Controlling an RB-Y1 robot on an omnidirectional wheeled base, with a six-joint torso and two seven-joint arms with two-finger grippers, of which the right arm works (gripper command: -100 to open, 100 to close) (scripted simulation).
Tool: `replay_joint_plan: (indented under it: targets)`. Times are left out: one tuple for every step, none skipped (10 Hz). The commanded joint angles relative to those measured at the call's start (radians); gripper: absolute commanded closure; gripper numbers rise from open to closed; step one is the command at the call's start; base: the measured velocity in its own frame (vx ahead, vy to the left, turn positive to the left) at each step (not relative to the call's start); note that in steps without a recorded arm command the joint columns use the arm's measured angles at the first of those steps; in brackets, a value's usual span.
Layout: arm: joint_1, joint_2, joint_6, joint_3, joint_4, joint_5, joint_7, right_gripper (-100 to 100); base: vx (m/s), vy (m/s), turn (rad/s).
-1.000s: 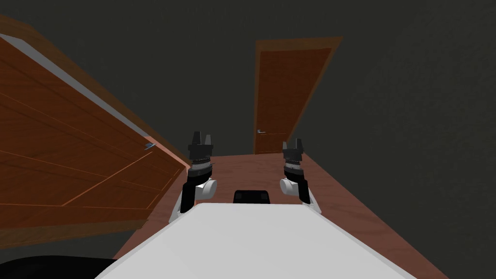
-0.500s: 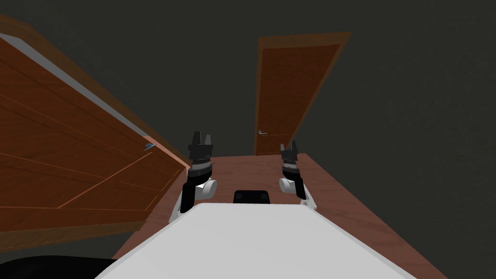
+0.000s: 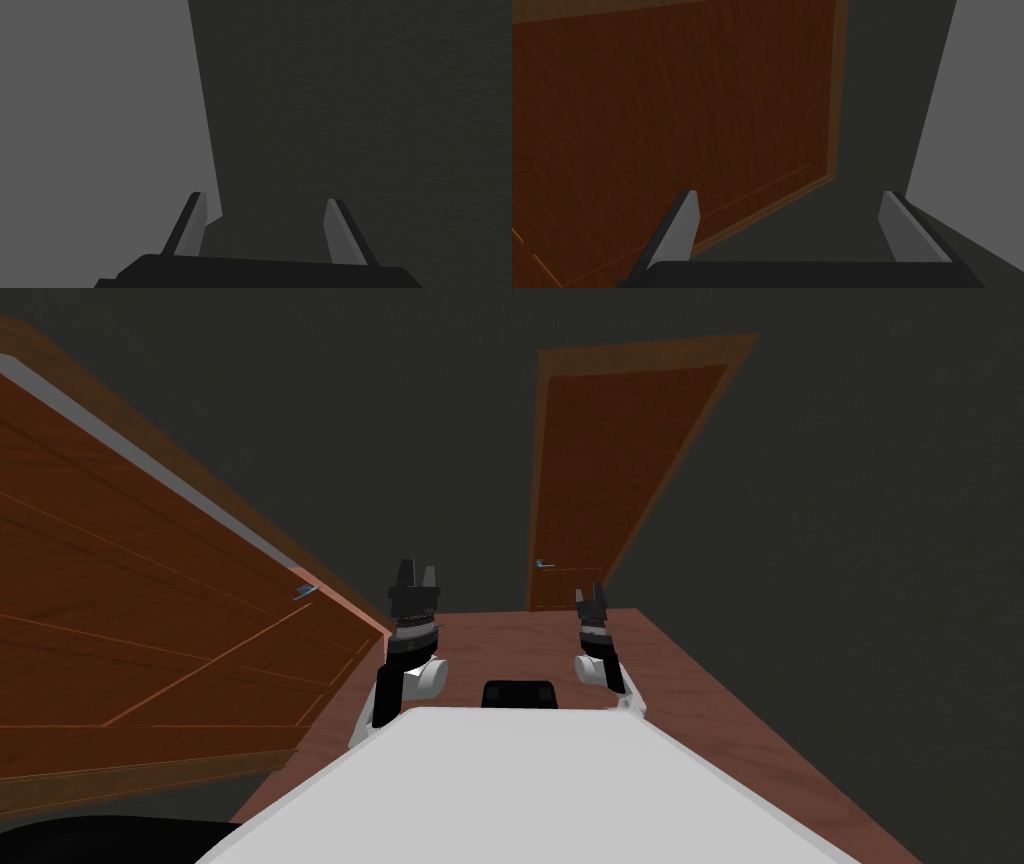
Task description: Pull the door open
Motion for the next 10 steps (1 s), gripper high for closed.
replay_joint_plan:
  targets:
    - [-0.015,-0.006,-0.012,-0.004,0.048,0.001,-0.001,-100,0.061,-0.005,0.022]
    - [-0.027,-0.010,-0.018,-0.008,0.077,0.002,-0.001,-100,0.080,-0.003,0.044]
    - [-0.040,-0.015,-0.024,-0.012,0.112,0.003,0.000,-100,0.091,0.002,0.046]
    - [-0.053,-0.019,-0.029,-0.016,0.138,0.004,0.000,-100,0.092,-0.009,0.047]
    - [-0.066,-0.023,-0.035,-0.020,0.171,0.005,0.000,-100,0.083,-0.016,0.045]
    - [-0.066,-0.023,-0.035,-0.020,0.181,0.005,0.000,-100,0.066,-0.014,0.011]
    - [-0.079,-0.027,-0.041,-0.023,0.215,0.006,0.000,-100,0.063,-0.003,0.026]
    - [-0.092,-0.031,-0.047,-0.027,0.249,0.007,0.000,-100,0.079,-0.003,0.051]
    - [-0.105,-0.034,-0.053,-0.031,0.282,0.008,0.001,-100,0.095,-0.014,0.044]
    - [-0.118,-0.038,-0.059,-0.035,0.312,0.009,0.001,-100,0.105,-0.011,0.045]
